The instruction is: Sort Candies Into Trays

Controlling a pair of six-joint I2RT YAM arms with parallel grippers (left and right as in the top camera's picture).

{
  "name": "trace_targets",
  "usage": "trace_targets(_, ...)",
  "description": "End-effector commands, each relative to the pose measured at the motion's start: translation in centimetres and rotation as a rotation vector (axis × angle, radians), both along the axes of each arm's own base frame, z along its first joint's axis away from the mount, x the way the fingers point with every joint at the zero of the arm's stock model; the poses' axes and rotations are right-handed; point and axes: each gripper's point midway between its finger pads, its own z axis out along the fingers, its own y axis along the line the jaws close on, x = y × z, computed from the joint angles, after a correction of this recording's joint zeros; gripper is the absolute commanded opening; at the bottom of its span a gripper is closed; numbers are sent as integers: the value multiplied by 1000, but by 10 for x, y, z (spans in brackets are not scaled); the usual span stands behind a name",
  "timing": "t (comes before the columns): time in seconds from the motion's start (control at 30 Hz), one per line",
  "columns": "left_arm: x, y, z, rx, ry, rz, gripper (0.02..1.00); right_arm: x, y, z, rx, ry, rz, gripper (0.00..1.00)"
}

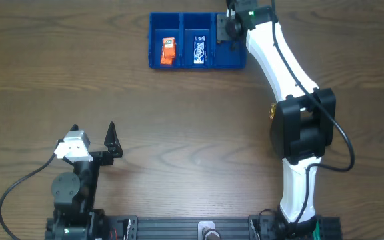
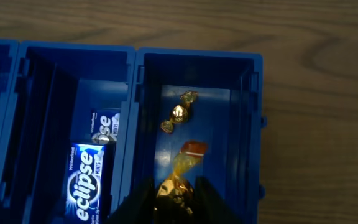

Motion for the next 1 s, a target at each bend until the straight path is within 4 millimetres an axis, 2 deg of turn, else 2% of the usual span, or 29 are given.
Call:
trace_targets(0.03,-2,1,-16,-1,51,5,998,2,1,-11,-7,15,5,676)
trace_targets(0.1,-2,1,-16,-1,51,5,998,-1,0,-4,-7,14,4,702)
trace_targets(0.2,-2,1,-16,-1,51,5,998,-17,-27,39,5,-35,-33,702)
trace_targets(0.23,-2,1,-16,-1,51,5,998,-30,-41,54,-5,-53,-34,702)
trace_targets(0.27,-2,1,-16,-1,51,5,998,-52,-61,69,-17,-67,-44,702)
trace_targets(0.33,-2,1,-16,-1,51,5,998,-93,-92,74,-36,-59,-73,702)
trace_targets(0.4,-2,1,-16,-1,51,5,998,-135,-119,59,-53,-17,-109,704)
trace_targets(0.47,-2,1,-16,-1,51,5,998,-168,-138,32,-59,47,-136,706)
trace_targets(0.5,-2,1,-16,-1,51,5,998,-181,-145,11,-44,94,-151,706)
trace_targets(0.6,-2,1,-16,-1,51,5,996,-205,-147,-38,15,221,-158,706)
trace_targets(0.67,-2,1,-16,-1,51,5,998,-214,-148,-61,26,278,-186,704)
trace_targets(0.83,-2,1,-16,-1,51,5,996,-214,-145,-101,41,373,-227,684)
trace_targets(1.0,-2,1,-16,-1,51,5,998,-211,-144,-121,47,406,-250,658)
